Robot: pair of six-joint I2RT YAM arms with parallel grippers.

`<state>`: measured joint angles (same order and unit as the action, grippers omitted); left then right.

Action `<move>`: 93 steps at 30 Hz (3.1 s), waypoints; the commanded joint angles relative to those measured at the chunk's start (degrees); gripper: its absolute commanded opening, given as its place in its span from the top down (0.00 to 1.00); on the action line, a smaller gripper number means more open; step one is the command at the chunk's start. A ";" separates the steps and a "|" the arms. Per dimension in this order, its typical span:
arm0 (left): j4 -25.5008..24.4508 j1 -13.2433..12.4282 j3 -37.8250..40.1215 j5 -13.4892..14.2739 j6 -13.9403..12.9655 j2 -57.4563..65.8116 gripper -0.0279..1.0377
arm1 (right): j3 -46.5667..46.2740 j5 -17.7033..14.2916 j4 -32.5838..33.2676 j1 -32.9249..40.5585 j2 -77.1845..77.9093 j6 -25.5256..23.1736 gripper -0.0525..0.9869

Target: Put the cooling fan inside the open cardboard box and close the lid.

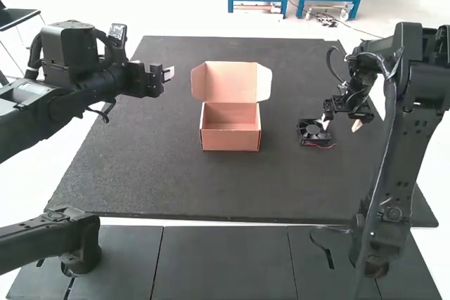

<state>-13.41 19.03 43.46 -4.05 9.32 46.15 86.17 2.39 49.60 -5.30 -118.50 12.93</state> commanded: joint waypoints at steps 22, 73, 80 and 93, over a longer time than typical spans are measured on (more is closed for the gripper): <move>1.90 0.05 -0.48 0.01 0.43 0.52 0.07 | 3.48 -0.64 1.20 0.38 -3.58 -0.80 0.08; -2.15 0.13 -1.63 -0.43 -0.01 0.78 0.07 | 6.03 5.08 1.99 1.17 -8.15 -2.47 0.97; -7.68 0.31 -2.15 -1.13 -2.64 0.96 0.07 | 9.45 8.07 2.16 0.73 -7.89 -3.00 0.97; -11.02 0.13 -2.86 -1.22 -6.95 1.05 0.07 | 16.57 12.11 7.35 0.55 -2.79 -4.05 0.97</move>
<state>-24.64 19.03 40.58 -4.51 4.10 47.31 100.90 11.60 56.01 -4.47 -126.10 9.58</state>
